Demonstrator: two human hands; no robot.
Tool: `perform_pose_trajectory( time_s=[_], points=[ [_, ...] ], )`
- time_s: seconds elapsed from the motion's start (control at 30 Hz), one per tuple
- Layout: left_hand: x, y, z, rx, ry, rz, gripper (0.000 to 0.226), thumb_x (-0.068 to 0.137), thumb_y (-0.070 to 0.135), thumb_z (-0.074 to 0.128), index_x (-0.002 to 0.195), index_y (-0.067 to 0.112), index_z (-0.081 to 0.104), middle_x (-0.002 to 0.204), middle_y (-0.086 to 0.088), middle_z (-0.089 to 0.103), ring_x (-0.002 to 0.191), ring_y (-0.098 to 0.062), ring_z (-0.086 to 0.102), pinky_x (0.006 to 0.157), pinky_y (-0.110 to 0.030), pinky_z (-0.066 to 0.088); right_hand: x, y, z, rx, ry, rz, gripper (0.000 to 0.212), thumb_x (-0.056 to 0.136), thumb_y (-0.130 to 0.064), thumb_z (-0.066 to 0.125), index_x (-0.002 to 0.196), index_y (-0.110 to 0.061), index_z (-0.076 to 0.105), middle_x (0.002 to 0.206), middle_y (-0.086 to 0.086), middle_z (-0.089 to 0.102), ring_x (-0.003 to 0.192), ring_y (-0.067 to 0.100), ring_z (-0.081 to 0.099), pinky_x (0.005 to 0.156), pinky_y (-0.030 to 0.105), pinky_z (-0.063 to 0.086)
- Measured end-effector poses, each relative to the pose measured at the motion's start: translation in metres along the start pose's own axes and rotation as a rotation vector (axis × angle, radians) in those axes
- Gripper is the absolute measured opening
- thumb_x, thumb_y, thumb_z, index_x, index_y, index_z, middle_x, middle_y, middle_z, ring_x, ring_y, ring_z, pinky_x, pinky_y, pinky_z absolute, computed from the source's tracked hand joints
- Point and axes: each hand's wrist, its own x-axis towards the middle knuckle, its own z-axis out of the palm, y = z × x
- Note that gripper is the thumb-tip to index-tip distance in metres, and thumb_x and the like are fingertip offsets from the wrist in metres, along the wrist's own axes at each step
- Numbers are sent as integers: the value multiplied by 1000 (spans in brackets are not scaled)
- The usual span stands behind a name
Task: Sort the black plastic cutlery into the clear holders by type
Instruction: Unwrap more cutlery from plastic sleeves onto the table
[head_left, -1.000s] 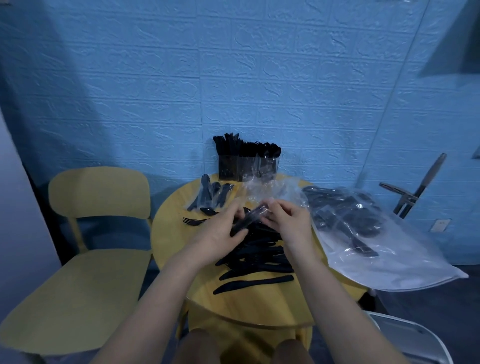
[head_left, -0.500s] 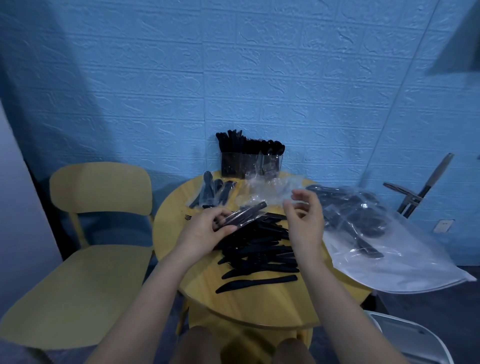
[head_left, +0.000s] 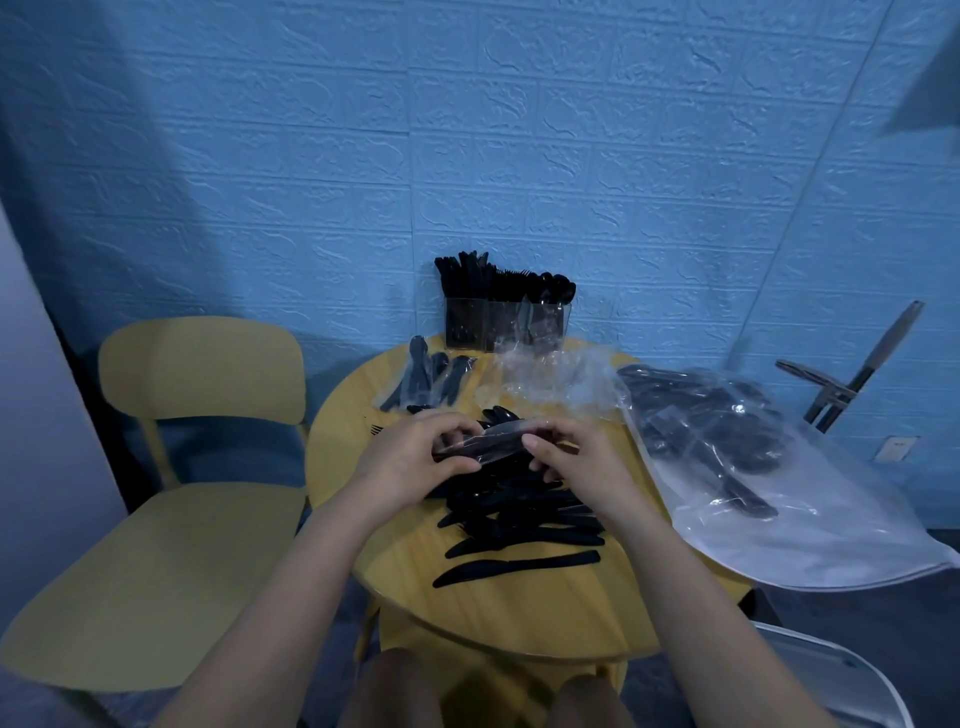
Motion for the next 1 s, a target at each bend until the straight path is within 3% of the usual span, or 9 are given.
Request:
perform_pose_trajectory(
  time_s=[0.1,0.2,0.27,0.37,0.5,0.6,0.7,0.8,1.0],
  points=[
    [3,-4,-2,-59,-1,-8,34,79,32,73,110,40,60,91,17,57,85,-5,54,75,-24,45,3,5,-2,93,9,18,12,90,-10,61,91,-19,69,73,-1,66,65,7,62,63,18,51],
    [1,-12,-9,-296,67,-158,30,91,35,56,120,33,52,103,16,58,91,-1,58,77,-19,47,6,11,-5,205,135,50,11,90,-8,61,94,-14,68,76,1,68,70,11,65,70,21,54],
    [-2,-19,-13,-526,31,-298,26,97,30,46,121,24,51,106,6,63,86,-5,65,73,-20,53,6,14,-8,245,185,57,11,92,-8,59,93,-15,67,77,2,67,72,11,65,73,22,55],
    [-5,-26,-13,-818,13,-395,20,96,14,50,114,11,59,99,-9,69,79,-10,71,68,-17,56,5,19,-8,265,180,67,10,93,-9,58,92,-16,65,83,6,67,76,13,66,76,24,56],
    [-3,-27,-11,-855,99,-414,7,91,8,58,93,8,65,88,-11,72,71,-11,71,64,-17,56,6,22,-6,310,92,98,15,93,-11,57,106,-4,62,94,8,64,80,15,69,71,22,56],
    [-1,-29,-14,-875,146,-426,6,88,7,61,91,6,66,83,-9,72,70,-11,71,64,-18,57,7,23,-8,363,68,117,16,91,-9,59,105,-5,65,90,6,65,75,13,69,67,20,55],
    [0,-29,-17,-906,207,-428,7,89,7,60,90,6,67,81,-8,72,68,-11,70,62,-17,56,8,22,-11,412,118,142,8,87,-7,64,93,-8,68,82,6,68,71,10,69,63,18,54],
    [-2,-37,-19,-912,288,-463,6,90,7,59,91,5,65,82,-8,71,64,-8,69,62,-17,57,9,24,-12,459,162,148,8,86,-6,65,93,-7,67,78,5,70,71,11,70,62,18,55],
    [-13,-74,-40,-991,634,-606,11,94,5,55,85,9,59,80,-8,66,66,-10,65,66,-23,58,10,36,-30,415,330,184,9,89,-6,62,97,-6,66,85,6,68,76,13,68,69,20,57]
  ],
)
